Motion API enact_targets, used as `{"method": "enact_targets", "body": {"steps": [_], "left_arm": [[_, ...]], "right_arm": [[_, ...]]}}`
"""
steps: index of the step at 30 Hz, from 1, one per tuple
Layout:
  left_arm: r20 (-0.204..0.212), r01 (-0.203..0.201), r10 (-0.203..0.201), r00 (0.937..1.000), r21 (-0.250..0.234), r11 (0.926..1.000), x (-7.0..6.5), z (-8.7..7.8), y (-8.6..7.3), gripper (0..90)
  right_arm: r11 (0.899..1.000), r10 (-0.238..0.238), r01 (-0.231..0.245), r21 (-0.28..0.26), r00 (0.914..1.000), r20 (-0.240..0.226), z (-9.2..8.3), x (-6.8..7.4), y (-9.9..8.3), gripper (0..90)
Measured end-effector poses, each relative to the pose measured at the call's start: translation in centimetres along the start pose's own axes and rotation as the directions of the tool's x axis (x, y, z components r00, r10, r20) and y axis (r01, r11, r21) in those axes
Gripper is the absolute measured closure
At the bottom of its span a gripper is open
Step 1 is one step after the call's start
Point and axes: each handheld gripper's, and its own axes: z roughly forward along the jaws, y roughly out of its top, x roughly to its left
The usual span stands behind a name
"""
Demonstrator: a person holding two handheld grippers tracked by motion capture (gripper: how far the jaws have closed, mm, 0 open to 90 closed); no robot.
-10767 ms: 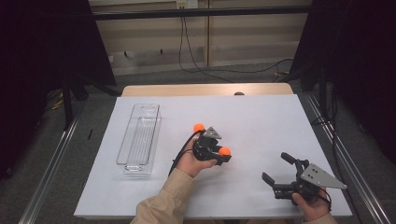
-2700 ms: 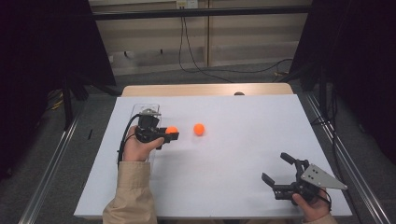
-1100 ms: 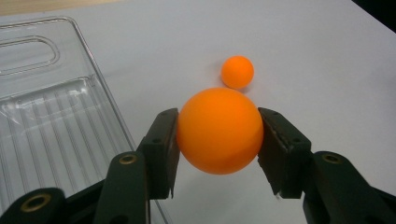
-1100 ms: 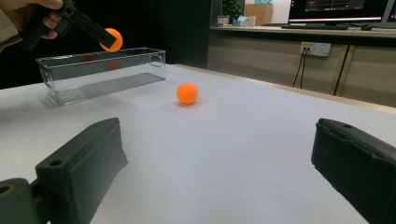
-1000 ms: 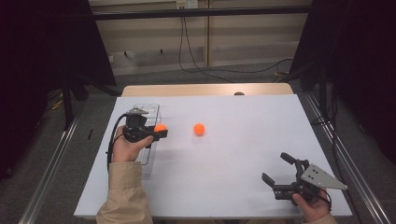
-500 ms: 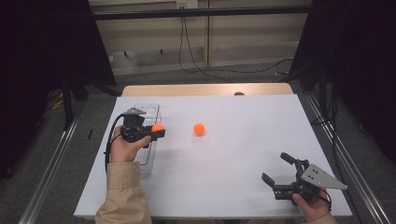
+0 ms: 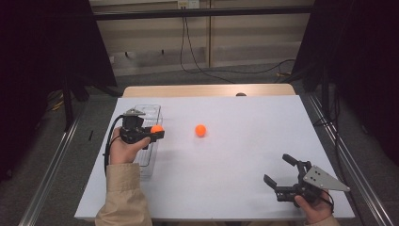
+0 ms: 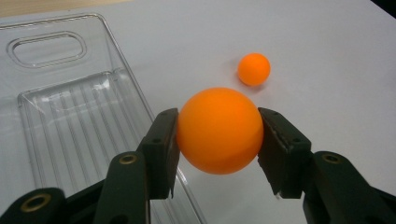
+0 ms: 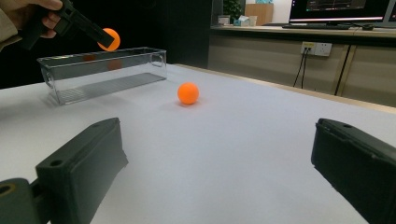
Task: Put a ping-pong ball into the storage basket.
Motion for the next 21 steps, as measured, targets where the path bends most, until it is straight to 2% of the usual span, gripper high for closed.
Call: {"method": "enact_targets", "body": {"steps": [21], "left_arm": [[-0.022, 0.013, -0.013, 0.9997, 0.001, 0.9999, 0.69, -0.28, -0.31, 50.9]], "right_arm": [[1.0, 0.0, 0.0, 0.001, 1.0, -0.001, 0.0, -0.01, 0.0, 2.3]]}}
